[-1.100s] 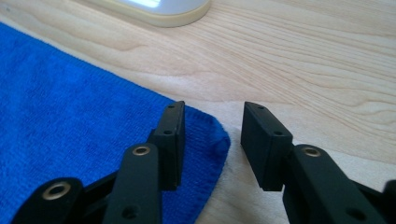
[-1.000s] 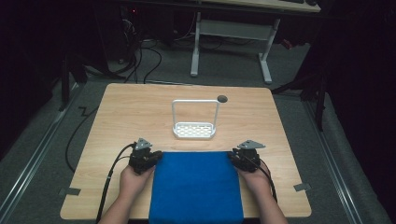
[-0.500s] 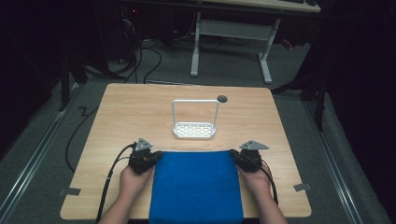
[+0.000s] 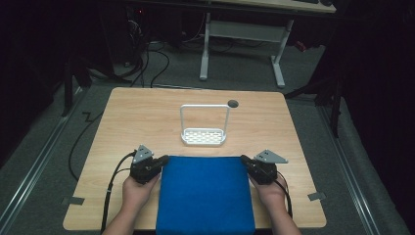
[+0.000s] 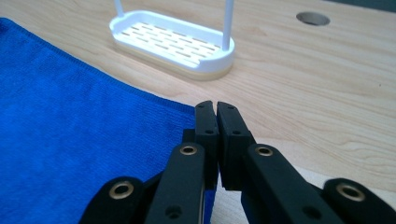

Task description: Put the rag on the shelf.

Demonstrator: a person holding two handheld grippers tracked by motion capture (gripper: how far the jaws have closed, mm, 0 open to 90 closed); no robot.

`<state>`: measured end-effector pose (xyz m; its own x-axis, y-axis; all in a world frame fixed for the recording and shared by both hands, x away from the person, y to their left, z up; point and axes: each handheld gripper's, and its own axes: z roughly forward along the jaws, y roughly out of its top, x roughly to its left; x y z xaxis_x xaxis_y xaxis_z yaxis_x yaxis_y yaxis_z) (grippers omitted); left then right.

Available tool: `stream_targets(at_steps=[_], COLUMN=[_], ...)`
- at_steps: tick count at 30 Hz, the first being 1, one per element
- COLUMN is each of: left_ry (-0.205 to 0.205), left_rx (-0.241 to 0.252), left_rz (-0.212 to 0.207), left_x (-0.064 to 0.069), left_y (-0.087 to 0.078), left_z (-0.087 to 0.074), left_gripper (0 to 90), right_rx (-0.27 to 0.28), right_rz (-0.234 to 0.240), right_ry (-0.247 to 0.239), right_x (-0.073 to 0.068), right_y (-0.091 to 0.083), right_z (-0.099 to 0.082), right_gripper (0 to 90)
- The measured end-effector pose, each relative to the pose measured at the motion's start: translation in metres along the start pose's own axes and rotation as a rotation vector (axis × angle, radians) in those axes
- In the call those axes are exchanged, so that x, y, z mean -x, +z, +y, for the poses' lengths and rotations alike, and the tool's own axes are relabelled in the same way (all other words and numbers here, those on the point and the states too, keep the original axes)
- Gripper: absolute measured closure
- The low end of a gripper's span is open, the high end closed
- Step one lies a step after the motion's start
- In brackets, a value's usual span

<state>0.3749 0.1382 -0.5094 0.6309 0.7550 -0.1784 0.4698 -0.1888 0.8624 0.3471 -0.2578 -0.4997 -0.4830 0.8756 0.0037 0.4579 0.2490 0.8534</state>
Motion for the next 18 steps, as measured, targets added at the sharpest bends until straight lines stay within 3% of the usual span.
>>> stream_targets(at_steps=[4, 7, 18], left_ry=[-0.011, -0.008, 0.039], left_rx=[0.056, 0.071, 0.191], left_rz=[-0.015, -0.015, -0.023], left_x=[0.003, 0.005, 0.021], left_y=[-0.011, -0.015, -0.041], left_z=[0.005, 0.007, 0.025], left_gripper=[87.3, 87.3, 87.3], right_rx=[0.049, 0.073, 0.179], right_rz=[0.007, 0.013, 0.015], right_ry=[-0.002, 0.002, -0.004], right_x=[-0.003, -0.004, -0.008], right_y=[-0.01, -0.016, -0.037], right_z=[0.003, 0.006, 0.017], right_gripper=[88.7, 88.7, 88.9])
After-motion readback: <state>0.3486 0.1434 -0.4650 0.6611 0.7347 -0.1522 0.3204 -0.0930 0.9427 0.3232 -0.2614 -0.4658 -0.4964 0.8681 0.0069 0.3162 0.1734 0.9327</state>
